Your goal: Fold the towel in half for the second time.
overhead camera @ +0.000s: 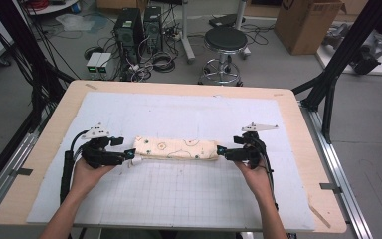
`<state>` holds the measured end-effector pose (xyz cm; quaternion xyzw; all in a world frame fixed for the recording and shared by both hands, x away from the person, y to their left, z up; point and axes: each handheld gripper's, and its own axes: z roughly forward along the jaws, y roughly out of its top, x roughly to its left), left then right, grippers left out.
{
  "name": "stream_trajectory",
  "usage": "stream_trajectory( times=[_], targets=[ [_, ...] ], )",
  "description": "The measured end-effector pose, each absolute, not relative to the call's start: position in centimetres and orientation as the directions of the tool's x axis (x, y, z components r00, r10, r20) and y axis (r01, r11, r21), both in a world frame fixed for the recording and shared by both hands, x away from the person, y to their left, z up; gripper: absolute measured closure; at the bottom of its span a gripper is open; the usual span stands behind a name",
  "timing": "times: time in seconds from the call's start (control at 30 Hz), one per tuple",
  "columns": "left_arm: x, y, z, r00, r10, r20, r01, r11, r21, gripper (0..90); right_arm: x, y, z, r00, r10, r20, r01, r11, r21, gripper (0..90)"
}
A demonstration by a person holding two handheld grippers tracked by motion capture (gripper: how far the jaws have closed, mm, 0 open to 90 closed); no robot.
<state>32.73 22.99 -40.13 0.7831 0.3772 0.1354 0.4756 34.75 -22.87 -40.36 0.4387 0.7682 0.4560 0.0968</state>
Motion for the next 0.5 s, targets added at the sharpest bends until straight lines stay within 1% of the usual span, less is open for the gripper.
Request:
stream_trajectory(
  times=[0.5],
  targets=[
    [31.8,22.6,-39.8,0.696,0.709,-0.114,0.44,-0.295,0.848,27.7,33.4,-23.1,-40.6,-0.609,0.754,0.245,0.572,0.203,0.795,12.5]
  ],
)
